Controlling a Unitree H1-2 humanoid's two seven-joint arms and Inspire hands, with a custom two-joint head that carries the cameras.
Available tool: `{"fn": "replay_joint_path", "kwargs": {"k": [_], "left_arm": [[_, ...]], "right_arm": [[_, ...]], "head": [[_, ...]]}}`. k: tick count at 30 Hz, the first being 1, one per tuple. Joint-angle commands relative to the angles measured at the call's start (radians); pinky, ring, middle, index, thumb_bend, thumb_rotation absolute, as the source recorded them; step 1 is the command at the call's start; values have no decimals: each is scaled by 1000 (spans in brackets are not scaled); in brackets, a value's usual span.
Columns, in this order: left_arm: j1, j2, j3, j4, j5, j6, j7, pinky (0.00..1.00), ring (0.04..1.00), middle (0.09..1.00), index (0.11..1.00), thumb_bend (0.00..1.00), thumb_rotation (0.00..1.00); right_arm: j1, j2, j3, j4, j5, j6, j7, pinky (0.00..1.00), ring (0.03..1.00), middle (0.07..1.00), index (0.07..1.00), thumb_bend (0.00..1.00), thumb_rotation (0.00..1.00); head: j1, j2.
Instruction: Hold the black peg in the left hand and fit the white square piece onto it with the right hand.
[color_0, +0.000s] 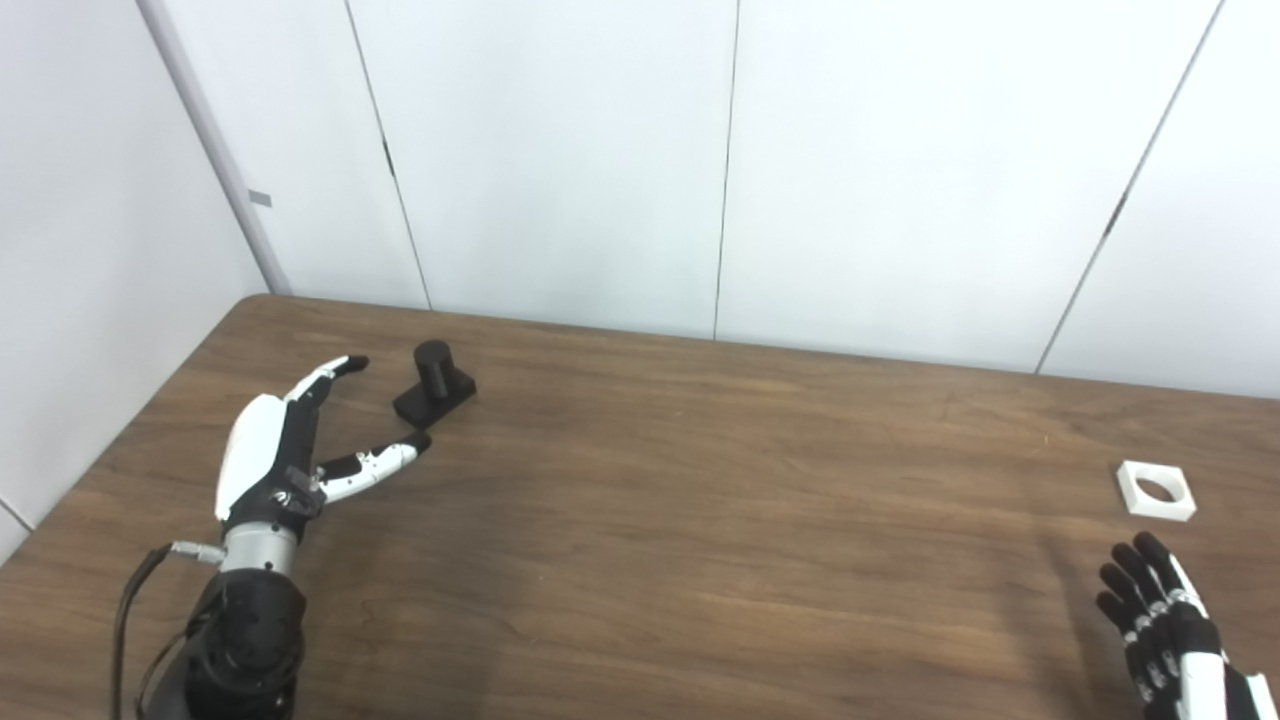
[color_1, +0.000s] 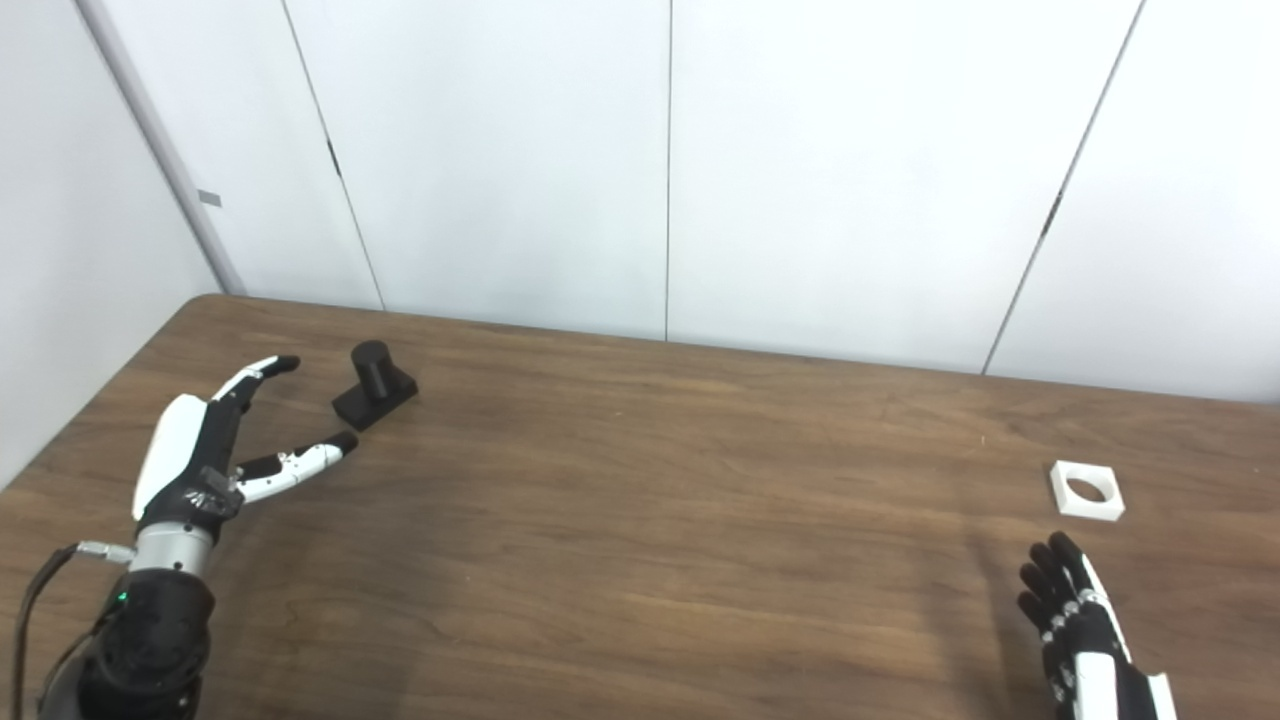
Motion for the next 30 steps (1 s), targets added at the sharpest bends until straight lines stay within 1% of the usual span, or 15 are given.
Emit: {"fn": "replay_joint_path", "kwargs": {"k": [1, 2, 3, 5, 7, 9, 11, 18, 21, 24, 27, 30], "left_arm": [[-56, 41, -4, 3, 35, 3, 26, 894, 946, 910, 845, 854, 354], [-71, 49, -11, 27, 45, -3, 33, 899, 949, 912, 845, 860, 359], [-86, 59, -23, 54, 63, -7, 39, 940, 942, 908, 837, 867, 355], [-114, 76, -46, 99, 96, -4, 48, 990, 927, 900, 828, 873, 370], [-136, 88, -69, 129, 128, 14, 46, 997, 926, 898, 823, 879, 379], [-159, 98, -95, 160, 154, 32, 42, 1000, 942, 912, 832, 872, 411], [-185, 106, -117, 200, 170, 39, 43, 1000, 953, 919, 828, 889, 432], [-261, 109, -152, 328, 159, 50, 30, 1000, 964, 931, 818, 892, 423], [-288, 108, -164, 378, 151, 46, 36, 1000, 957, 922, 810, 889, 408], [-313, 109, -185, 424, 154, 43, 37, 1000, 956, 918, 807, 885, 397], [-335, 114, -207, 460, 161, 42, 46, 1000, 956, 914, 806, 880, 411], [-358, 114, -230, 490, 178, 63, 56, 1000, 959, 910, 798, 874, 428]], "right_arm": [[68, 15, 14, 13, 6, -38, -1, 916, 920, 922, 927, 519, 979], [69, 15, 14, 12, 5, -37, -1, 917, 920, 922, 926, 521, 979], [69, 16, 15, 11, 5, -35, -2, 919, 920, 924, 928, 521, 980], [70, 17, 15, 9, 4, -31, -3, 921, 918, 925, 929, 542, 972], [72, 18, 15, 8, 4, -29, -5, 922, 919, 926, 928, 551, 971], [73, 19, 16, 7, 4, -30, -4, 924, 921, 928, 927, 546, 975], [74, 18, 18, 6, 4, -35, -3, 927, 923, 926, 928, 541, 978], [78, 19, 20, 8, -1, -42, -4, 931, 926, 927, 928, 558, 976], [80, 23, 21, 0, -9, -30, -11, 929, 922, 917, 926, 567, 973], [80, 22, 24, 1, -17, -37, -12, 922, 920, 915, 928, 581, 968], [81, 25, 25, 0, -23, -38, -17, 920, 920, 913, 928, 585, 960], [83, 27, 28, -7, -33, -36, -21, 903, 913, 912, 926, 598, 964]], "head": [[1, 0], [0, 0], [0, 0], [-2, -1], [-4, -1], [-6, -1], [-6, 0], [-10, 2], [-12, 2], [-14, 3], [-14, 3], [-15, 4]]}}
